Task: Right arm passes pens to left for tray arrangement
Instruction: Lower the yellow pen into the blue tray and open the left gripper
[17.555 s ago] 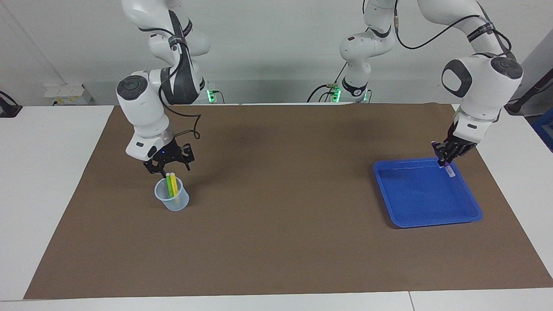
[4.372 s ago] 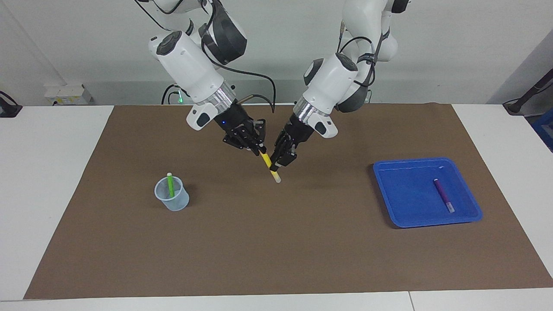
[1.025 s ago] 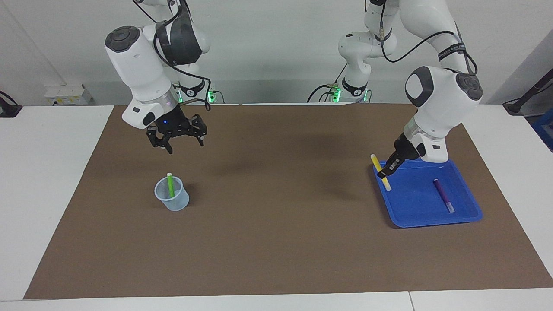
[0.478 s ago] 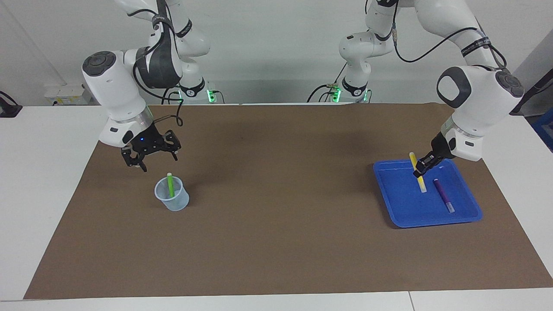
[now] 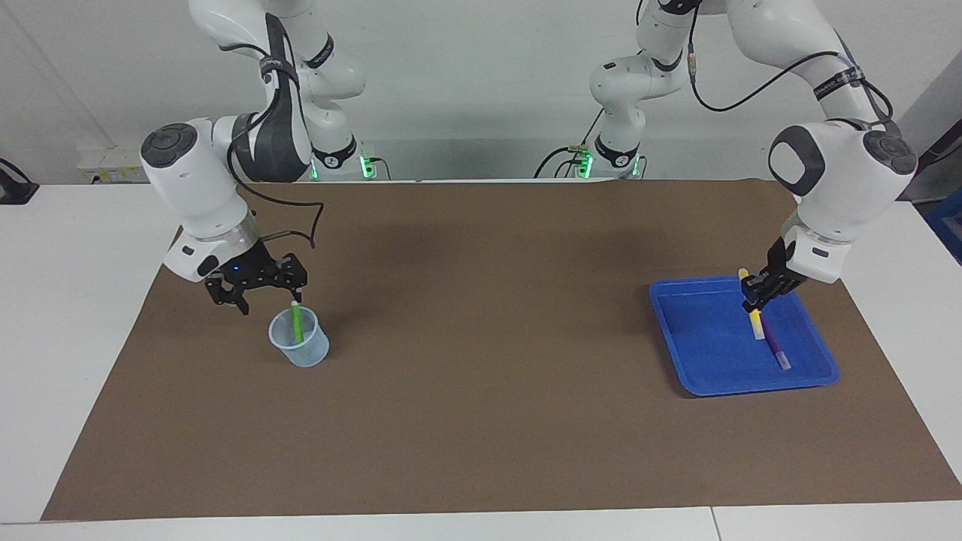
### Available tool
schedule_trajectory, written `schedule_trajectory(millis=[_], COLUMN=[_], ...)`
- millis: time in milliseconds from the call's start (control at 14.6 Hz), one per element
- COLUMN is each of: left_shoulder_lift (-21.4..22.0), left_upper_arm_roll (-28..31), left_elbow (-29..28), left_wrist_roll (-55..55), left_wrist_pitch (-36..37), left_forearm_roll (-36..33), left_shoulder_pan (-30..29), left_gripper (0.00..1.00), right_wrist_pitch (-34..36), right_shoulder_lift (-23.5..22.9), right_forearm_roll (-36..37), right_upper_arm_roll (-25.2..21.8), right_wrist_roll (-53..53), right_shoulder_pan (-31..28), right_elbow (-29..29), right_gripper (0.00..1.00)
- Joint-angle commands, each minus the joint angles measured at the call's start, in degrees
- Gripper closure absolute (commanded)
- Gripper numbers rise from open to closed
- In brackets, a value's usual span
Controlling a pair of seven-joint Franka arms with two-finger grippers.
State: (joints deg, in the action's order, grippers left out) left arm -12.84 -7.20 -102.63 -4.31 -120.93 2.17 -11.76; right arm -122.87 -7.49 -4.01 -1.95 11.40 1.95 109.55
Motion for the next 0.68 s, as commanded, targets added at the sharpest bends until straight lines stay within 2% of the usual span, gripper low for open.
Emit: schedule_trajectory(millis=[0,205,410,615], left_shoulder_lift=[-4.2,-5.4,-6.8,-8.3], left_upper_arm_roll=[-0.4,-0.4,-0.4,-0.4], left_elbow=[-1.2,-1.1,-0.9,-1.4], left_wrist_roll=[1.5,4.4,8.2,9.1], left_wrist_pitch=[-7.0,-8.5,-9.0,-10.6], left_forearm_roll=[-1.3,-1.3,-1.3,-1.3], left_shoulder_pan=[-0.7,-1.6,-1.9,-2.0], left_gripper=[1.0,1.0,1.0,1.0], right_wrist_pitch=[-1.7,-1.9,-3.3,-3.3], right_shoulder_lift=[-0.5,0.2,0.9,1.1], right_forearm_roll=[0.1,0.1,0.1,0.3], right_upper_arm_roll=[0.6,0.6,0.6,0.6], right_wrist_roll=[-3.8,-3.3,-3.4,-3.4], right_shoulder_pan=[0.1,0.1,0.2,1.1], right_elbow=[0.8,3.8,5.9,6.1], right_gripper=[0.0,0.1,0.37,0.48])
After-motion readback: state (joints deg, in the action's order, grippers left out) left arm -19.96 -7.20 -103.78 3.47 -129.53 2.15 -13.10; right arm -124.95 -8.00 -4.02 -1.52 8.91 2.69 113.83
